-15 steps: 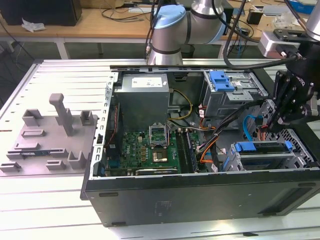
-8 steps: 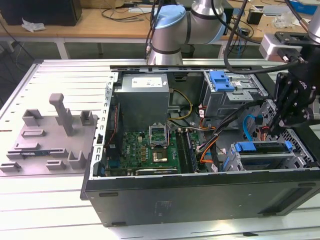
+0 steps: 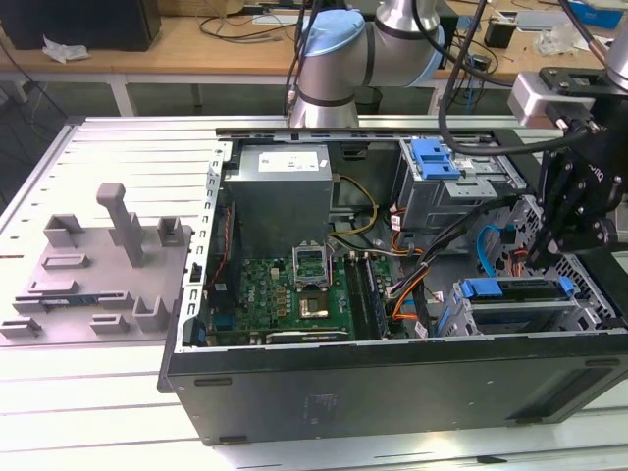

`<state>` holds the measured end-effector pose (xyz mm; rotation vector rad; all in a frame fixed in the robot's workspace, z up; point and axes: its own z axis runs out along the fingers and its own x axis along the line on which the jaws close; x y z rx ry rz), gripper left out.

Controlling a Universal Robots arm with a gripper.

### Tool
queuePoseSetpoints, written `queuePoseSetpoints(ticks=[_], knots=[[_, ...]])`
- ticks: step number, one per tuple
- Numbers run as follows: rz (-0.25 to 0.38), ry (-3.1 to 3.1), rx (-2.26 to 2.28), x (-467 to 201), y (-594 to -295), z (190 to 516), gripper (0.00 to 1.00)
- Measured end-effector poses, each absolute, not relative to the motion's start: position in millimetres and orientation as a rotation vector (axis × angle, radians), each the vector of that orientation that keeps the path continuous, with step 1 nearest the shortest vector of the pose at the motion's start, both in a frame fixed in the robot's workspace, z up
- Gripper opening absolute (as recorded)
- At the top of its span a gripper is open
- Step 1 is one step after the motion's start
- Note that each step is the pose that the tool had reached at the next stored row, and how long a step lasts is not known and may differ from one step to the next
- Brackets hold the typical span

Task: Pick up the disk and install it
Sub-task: 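Insert the first disk wire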

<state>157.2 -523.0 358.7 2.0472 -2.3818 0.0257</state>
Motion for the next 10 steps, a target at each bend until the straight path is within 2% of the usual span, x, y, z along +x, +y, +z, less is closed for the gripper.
queuePoseSetpoints(ticks=[10], knots=[[0.016,-2.382,2.061,155.6,-527.5,358.7,0.16]])
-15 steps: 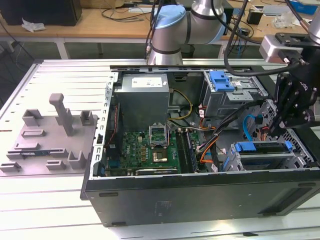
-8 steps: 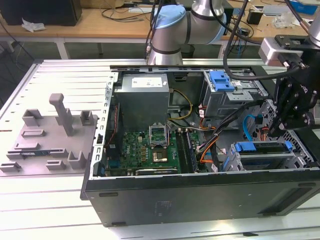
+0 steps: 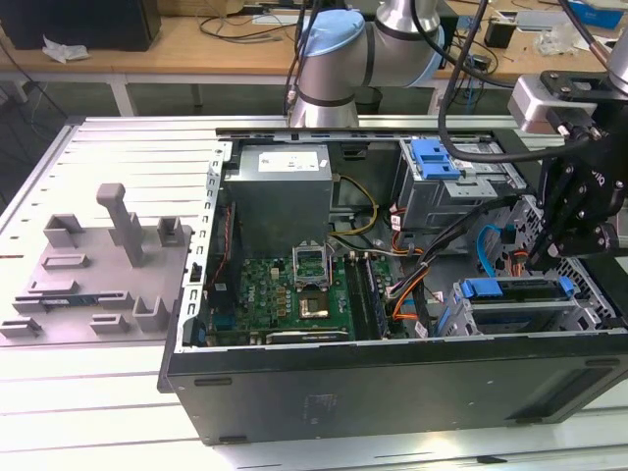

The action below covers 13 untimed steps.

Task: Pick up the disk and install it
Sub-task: 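Insert the first disk wire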

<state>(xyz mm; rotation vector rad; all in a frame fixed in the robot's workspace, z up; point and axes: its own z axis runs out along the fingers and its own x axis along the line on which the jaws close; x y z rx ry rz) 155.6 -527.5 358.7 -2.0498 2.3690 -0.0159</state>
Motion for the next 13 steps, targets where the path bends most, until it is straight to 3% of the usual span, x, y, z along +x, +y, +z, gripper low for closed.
queuePoseSetpoints(ticks=[13], knots=[[0.007,2.359,-2.042,156.1,-532.9,358.6,0.16]])
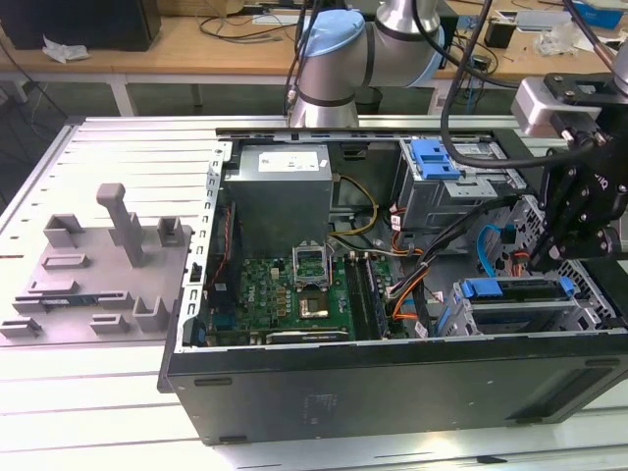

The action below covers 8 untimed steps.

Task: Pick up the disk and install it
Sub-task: 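Insert the first disk wire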

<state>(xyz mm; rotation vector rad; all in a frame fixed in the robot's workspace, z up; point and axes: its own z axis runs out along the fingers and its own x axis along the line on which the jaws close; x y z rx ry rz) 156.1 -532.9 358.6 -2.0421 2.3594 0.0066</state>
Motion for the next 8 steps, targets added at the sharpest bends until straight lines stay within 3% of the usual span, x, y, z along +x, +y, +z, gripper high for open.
queuePoseSetpoints(ticks=[8], knots=[[0.014,2.337,-2.068,156.9,-533.6,358.6,0.16]])
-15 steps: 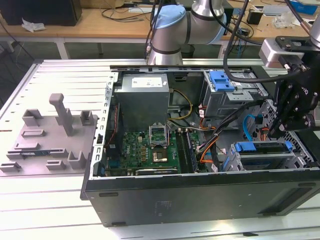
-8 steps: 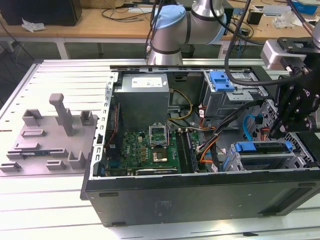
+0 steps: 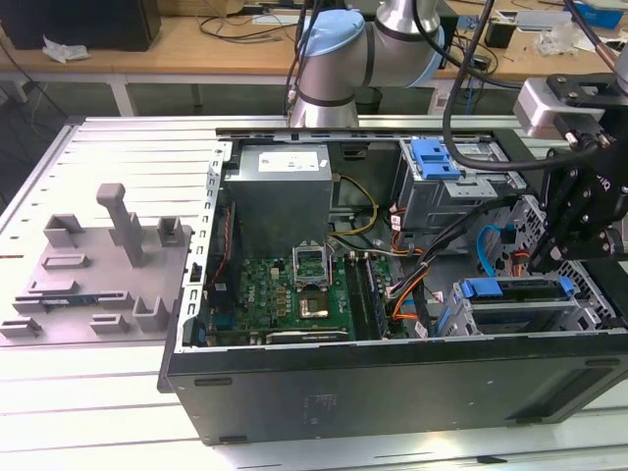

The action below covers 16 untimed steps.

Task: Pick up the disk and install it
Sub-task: 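Insert the first disk wire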

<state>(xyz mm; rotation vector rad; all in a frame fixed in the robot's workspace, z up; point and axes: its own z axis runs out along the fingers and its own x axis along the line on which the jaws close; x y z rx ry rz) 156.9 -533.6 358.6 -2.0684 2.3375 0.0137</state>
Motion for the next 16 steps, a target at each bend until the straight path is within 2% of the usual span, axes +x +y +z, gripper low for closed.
queuePoseSetpoints(ticks=[16], knots=[[0.024,2.277,-2.135,160.1,-538.6,356.9,0.16]])
